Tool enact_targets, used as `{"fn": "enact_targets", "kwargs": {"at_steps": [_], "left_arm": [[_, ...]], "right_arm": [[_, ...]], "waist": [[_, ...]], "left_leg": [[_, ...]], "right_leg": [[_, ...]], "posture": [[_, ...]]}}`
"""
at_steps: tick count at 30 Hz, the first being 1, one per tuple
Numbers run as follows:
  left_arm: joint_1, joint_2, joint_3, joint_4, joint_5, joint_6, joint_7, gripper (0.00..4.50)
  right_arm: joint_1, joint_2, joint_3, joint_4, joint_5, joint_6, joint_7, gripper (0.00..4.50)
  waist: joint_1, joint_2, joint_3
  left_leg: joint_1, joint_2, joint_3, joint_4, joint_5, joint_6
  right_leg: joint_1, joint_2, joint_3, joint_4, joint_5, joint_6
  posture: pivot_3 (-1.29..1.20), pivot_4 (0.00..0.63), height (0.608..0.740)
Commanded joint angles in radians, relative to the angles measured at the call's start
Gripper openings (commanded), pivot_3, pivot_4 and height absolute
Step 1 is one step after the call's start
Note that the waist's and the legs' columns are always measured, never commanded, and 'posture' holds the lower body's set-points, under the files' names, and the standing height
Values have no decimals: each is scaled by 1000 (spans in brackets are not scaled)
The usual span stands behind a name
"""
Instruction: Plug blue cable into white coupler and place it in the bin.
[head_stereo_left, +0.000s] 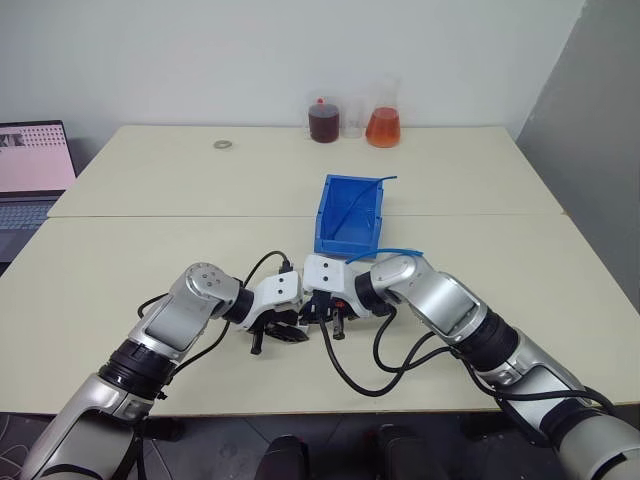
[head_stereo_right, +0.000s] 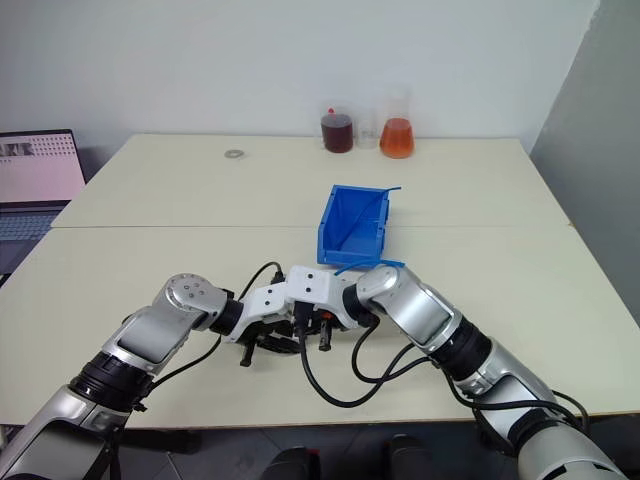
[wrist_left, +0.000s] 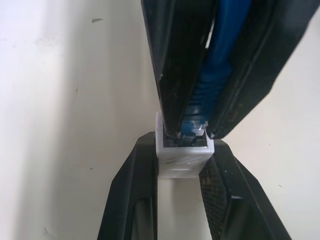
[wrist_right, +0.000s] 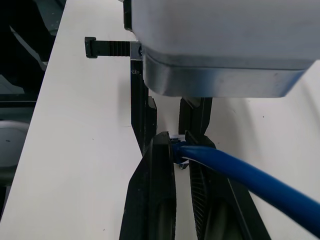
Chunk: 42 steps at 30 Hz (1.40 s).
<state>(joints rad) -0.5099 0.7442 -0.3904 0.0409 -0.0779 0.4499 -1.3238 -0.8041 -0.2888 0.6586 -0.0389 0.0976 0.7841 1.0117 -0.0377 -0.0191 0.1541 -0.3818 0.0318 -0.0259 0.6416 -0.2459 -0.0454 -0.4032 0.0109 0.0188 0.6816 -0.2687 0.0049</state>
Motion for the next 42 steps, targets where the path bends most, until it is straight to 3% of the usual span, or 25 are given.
{"fn": "enact_targets", "kwargs": {"at_steps": [1,8,15,16,22,27,33,36,38,42], "left_arm": [[13,-12,-21,2,10,9,2,795],[24,-25,-20,-1,16,6,9,795],[39,-40,31,29,7,-15,59,795],[47,-38,37,29,2,-21,56,1495],[103,-18,101,12,-19,-62,76,2611],[248,43,277,-112,-134,-54,95,3598],[260,1,493,-205,-258,109,286,3621],[205,-32,553,-230,-269,207,425,4077],[159,-55,563,-242,-251,249,512,4451],[74,-87,557,-261,-276,323,583,4500]], "right_arm": [[38,38,148,87,-3,34,74,108],[21,70,144,155,-33,6,99,108],[39,68,34,90,-16,19,72,108],[38,61,22,81,-17,18,71,108],[42,26,-55,29,-12,25,43,108],[62,-43,-209,-95,36,90,-9,108],[59,-85,-450,-218,132,196,-100,108],[19,-89,-580,-208,188,239,-147,107],[-44,-80,-635,-125,207,235,-181,107],[-192,-72,-646,162,190,137,-200,107]], "waist": [[-2,1,-1],[-11,4,-12],[-13,3,-13],[-13,4,-13],[-12,4,-10],[-15,-2,6],[-10,-5,13],[-1,-7,16],[3,-10,20],[2,-12,23]], "left_leg": [[0,0,0,0,0,0],[3,0,0,-1,-2,3],[20,0,-1,-12,-2,3],[20,0,-1,-12,-2,3],[18,0,-4,-12,-2,3],[15,2,-4,-13,-2,3],[-6,4,-6,-11,-2,3],[-9,3,-7,-12,-2,3],[-10,1,-6,-12,-2,3],[-10,-1,-3,-11,-2,3]], "right_leg": [[0,0,0,0,0,0],[2,1,0,0,-1,-2],[16,-1,0,-2,-8,-11],[16,-1,0,-2,-8,-11],[15,-1,-1,-2,-6,-9],[13,-2,-1,-2,-7,-9],[-7,-3,-4,0,-6,-9],[-9,-3,-5,-1,-6,-9],[-9,-4,-4,-1,-6,-8],[-9,-4,-2,-2,-4,-6]], "posture": [[0,150,740],[0,150,740],[0,150,740],[0,150,740],[0,150,740],[0,150,740],[0,150,740],[0,150,740],[0,150,740],[0,150,740]]}}
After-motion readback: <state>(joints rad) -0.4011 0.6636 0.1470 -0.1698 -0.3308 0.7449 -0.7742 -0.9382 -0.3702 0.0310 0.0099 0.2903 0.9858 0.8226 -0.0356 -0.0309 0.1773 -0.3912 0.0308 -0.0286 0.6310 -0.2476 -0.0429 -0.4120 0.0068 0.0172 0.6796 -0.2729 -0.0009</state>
